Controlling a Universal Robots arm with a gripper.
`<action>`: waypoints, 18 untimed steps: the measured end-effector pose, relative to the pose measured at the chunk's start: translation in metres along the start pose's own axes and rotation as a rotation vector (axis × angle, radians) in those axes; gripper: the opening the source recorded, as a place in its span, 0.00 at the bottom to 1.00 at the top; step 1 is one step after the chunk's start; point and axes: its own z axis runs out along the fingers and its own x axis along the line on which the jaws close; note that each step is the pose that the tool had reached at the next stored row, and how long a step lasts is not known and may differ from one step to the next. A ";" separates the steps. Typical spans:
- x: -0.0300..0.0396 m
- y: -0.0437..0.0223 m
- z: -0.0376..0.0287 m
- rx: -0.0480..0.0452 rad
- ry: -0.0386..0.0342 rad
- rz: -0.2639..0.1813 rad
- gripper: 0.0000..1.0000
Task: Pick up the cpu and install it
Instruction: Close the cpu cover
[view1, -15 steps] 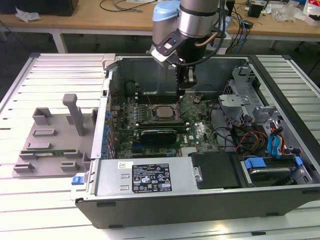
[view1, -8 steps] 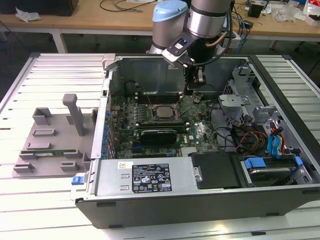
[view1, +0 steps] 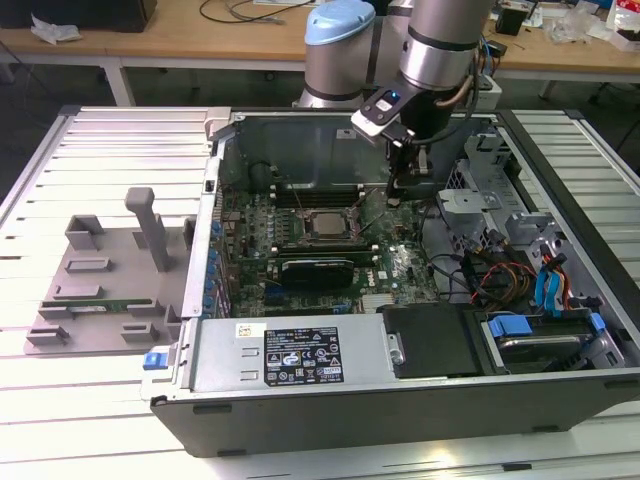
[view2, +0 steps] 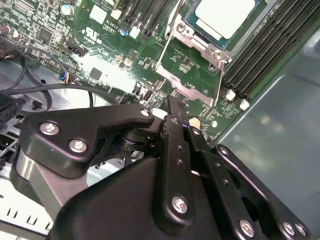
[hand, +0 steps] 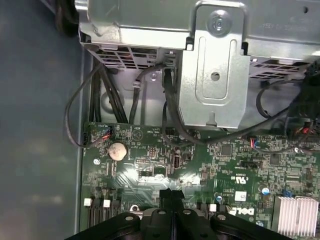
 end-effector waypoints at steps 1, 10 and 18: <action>0.0002 0.0002 0.0039 0.0003 -0.0002 0.000 0.11; 0.0031 0.0007 0.0130 0.0002 0.0010 0.000 0.11; 0.0035 -0.0055 0.0133 0.0003 0.0011 0.000 0.11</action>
